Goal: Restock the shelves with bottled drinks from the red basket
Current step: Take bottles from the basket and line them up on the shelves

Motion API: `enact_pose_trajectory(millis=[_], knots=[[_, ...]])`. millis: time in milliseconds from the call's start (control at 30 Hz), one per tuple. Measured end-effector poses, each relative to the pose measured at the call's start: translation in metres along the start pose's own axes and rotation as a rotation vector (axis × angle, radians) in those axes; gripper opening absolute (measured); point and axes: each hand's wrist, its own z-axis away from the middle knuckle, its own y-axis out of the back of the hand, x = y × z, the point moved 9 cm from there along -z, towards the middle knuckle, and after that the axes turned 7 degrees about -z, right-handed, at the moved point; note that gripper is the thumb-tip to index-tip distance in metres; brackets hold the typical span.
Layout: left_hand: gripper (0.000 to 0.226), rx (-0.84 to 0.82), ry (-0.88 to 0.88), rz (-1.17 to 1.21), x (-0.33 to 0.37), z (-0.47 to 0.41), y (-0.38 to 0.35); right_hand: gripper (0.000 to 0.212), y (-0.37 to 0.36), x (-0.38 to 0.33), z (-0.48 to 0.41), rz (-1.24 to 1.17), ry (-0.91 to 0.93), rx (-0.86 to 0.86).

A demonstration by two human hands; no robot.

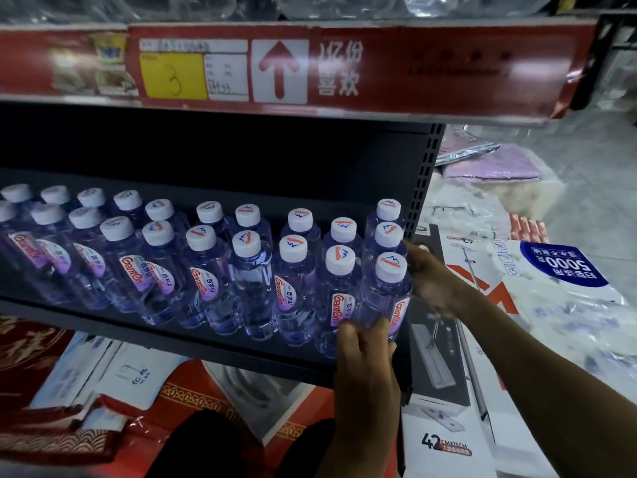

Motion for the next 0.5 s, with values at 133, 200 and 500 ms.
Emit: enact_pose_trajectory(millis=[133, 200, 500], knots=[[0.063, -0.040, 0.011, 0.013, 0.001, -0.001, -0.002, 0.032, -0.008, -0.010, -0.004, -0.044, -0.052, -0.024], [0.064, -0.067, 0.021, 0.010, -0.001, -0.002, -0.004, 0.024, -0.015, -0.015, -0.005, -0.057, -0.095, -0.043], [0.065, -0.134, 0.025, -0.073, -0.013, -0.004, -0.012, 0.060, -0.054, -0.060, 0.013, -0.131, -0.131, -0.142]])
